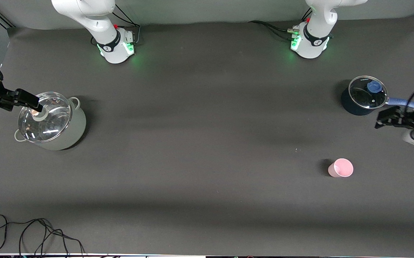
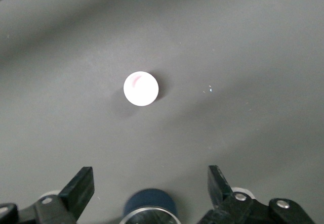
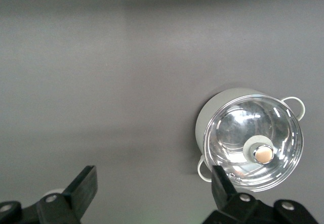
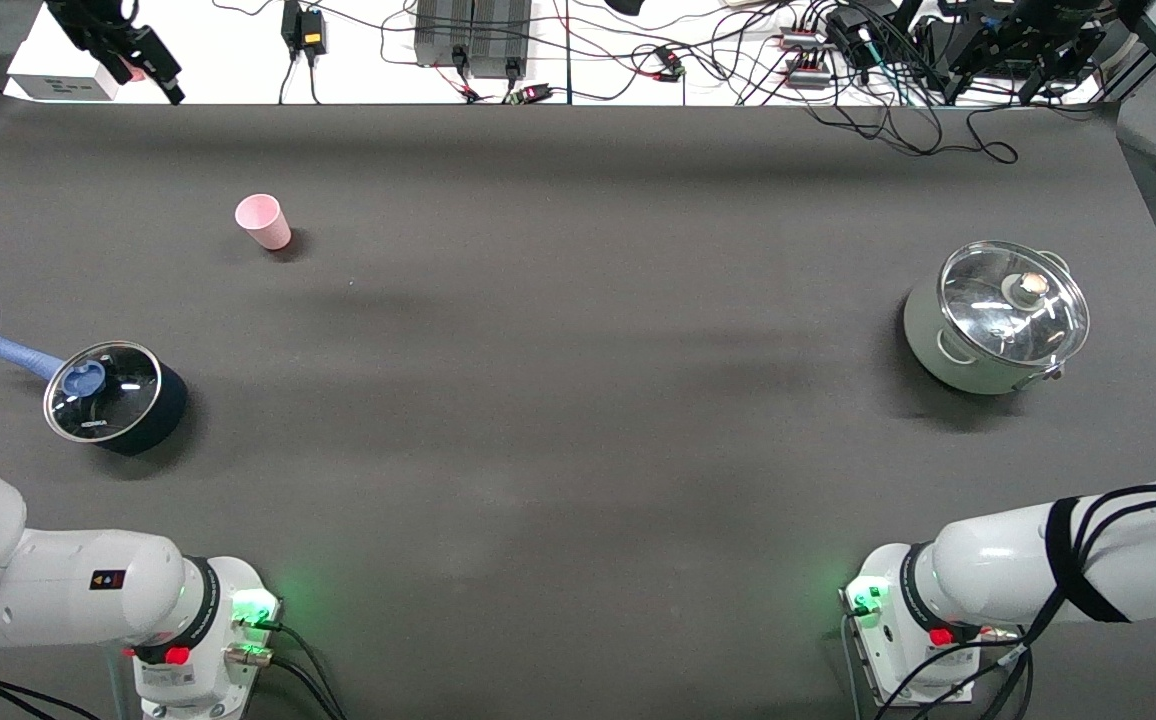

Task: Transfer pink cup from left to right arm
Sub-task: 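Move the left gripper out from beside the blue saucepan toward the pink cup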

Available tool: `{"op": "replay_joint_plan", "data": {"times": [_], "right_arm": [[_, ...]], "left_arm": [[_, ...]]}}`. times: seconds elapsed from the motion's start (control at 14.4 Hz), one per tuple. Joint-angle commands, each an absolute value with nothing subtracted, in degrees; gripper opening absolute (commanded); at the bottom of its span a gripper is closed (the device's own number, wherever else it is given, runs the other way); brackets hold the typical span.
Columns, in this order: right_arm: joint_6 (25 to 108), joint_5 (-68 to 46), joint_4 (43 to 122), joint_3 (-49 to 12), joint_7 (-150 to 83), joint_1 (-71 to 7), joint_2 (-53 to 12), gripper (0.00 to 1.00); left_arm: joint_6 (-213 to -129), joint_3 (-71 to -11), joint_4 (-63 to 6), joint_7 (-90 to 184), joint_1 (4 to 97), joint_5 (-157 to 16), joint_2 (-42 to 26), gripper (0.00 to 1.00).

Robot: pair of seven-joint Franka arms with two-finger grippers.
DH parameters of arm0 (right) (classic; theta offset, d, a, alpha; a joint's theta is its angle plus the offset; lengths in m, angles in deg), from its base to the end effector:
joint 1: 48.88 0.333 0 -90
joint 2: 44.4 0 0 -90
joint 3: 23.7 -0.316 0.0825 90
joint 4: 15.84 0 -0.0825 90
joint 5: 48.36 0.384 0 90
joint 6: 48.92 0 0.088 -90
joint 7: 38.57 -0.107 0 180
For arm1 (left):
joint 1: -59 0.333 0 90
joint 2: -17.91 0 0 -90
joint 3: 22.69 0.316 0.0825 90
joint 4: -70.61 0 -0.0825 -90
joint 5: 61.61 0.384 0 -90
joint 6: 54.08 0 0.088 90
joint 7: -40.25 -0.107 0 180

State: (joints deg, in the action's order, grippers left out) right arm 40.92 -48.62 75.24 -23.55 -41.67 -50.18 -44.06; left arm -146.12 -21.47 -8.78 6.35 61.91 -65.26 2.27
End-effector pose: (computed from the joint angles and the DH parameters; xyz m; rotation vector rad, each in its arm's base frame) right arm 0.5551 -0.0145 0.6121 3.1339 -0.1244 -0.0431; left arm 0.6356 0.0375 0.5523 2.9679 -0.7836 -0.0467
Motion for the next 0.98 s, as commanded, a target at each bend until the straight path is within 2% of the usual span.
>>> {"op": "replay_joint_plan", "data": {"times": [0.0,0.42,0.91], "right_arm": [[40.1,-47.7,73.9,-23.3,-41.8,-50.1,-43.4,1.00],[40.1,-47.7,73.8,-23.3,-41.8,-50.0,-43.3,1.00],[40.1,-47.7,73.8,-23.3,-41.8,-50.1,-43.3,1.00]], "left_arm": [[-147.7,-21.5,-5.9,-3.0,65.5,-70.2,-1.1,1.00],[-145.4,-21.5,-6.6,-37.1,78.3,-90.0,-7.2,1.00],[-142.5,-21.8,-8.6,-58.3,84.6,-101.7,-16.9,1.00]]}}
